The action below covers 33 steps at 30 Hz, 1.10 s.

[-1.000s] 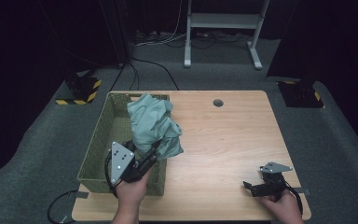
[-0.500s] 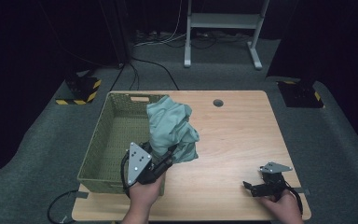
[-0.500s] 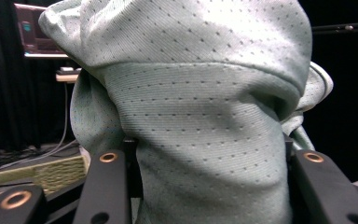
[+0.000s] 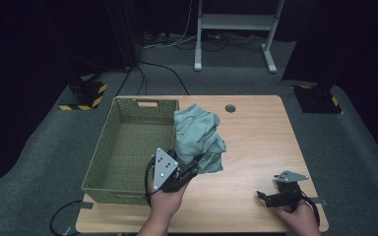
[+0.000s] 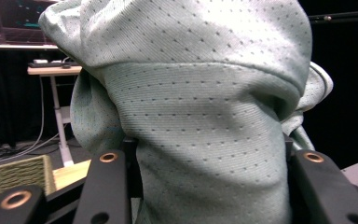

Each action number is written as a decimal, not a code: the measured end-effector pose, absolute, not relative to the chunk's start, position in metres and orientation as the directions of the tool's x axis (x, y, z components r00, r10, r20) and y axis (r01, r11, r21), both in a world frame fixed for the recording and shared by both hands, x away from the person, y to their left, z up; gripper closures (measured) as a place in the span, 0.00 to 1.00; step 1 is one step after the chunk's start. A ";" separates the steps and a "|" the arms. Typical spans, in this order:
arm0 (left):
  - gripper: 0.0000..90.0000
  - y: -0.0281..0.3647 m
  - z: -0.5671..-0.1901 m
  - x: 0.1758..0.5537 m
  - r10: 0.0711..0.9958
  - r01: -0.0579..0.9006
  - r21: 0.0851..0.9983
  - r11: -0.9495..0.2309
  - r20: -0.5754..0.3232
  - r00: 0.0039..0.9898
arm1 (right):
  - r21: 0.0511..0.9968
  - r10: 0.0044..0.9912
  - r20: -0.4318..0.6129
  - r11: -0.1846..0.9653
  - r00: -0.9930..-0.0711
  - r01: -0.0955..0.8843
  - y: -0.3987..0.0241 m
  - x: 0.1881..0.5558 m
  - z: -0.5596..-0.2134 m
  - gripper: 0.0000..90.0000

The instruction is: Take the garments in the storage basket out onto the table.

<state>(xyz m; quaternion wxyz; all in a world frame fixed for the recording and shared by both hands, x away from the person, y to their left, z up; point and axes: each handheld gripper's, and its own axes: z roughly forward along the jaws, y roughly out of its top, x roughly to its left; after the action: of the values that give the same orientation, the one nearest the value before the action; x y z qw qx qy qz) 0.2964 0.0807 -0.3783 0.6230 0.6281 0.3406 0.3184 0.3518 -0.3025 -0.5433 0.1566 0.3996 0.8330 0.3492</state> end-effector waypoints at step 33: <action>0.57 0.025 -0.378 0.337 0.782 0.080 0.991 -0.108 0.034 0.622 | 0.706 0.771 0.019 0.440 -0.636 0.555 -0.303 0.352 -0.543 0.00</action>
<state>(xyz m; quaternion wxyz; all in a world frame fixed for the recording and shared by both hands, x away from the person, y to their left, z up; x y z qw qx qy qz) 0.3366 0.0246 -0.3776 0.5884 0.6818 0.3163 0.2981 0.3517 -0.3026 -0.5432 0.1551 0.3974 0.8342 0.3495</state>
